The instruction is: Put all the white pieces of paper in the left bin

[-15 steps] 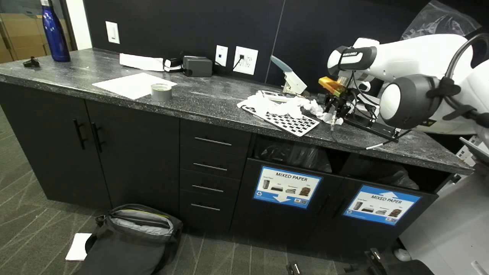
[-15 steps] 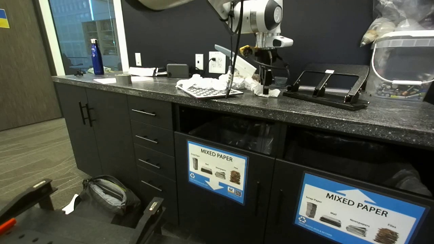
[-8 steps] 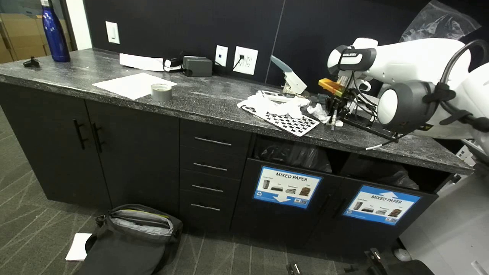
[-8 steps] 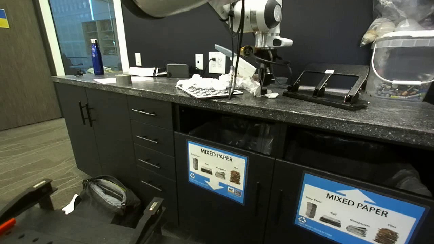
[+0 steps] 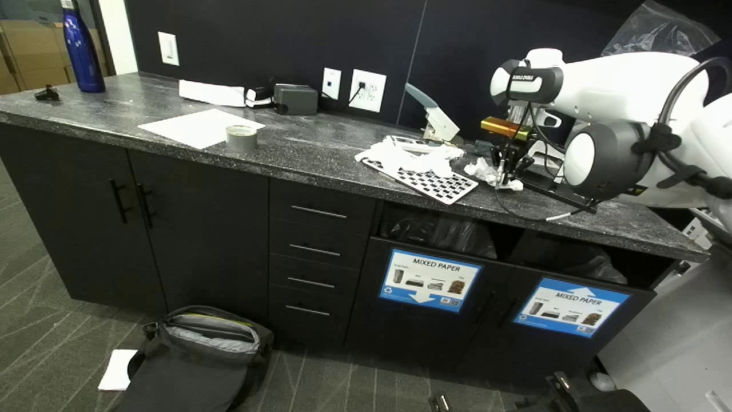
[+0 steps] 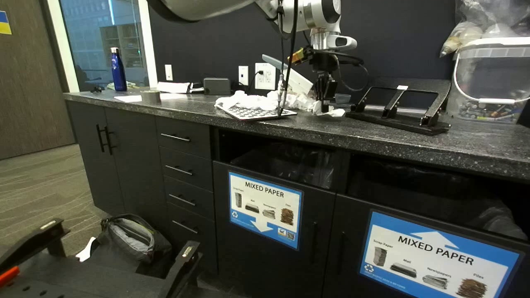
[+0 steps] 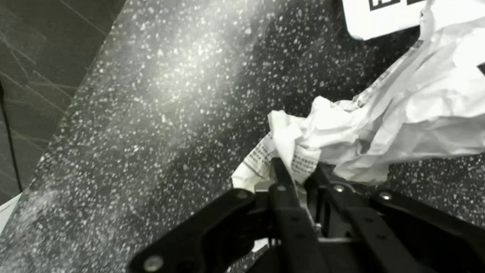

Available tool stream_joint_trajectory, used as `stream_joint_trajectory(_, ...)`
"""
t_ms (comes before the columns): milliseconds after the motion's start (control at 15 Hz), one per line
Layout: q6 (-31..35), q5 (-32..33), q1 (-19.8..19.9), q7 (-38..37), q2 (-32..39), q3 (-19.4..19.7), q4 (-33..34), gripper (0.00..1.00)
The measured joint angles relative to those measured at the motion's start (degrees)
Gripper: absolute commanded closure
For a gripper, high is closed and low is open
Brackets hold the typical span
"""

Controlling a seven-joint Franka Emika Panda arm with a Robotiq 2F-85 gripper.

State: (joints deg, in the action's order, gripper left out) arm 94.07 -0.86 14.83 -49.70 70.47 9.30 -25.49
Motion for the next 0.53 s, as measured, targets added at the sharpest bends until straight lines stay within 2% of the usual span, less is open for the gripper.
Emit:
stream_joint_trajectory(333, -0.6, 4.4, -0.8, 2.1, -3.6, 2.2, 0.1, 0.86)
stream_joint_trajectory(533, -4.8, 2.9, 0.0, 9.8, -5.4, -0.3, 0.0, 0.86)
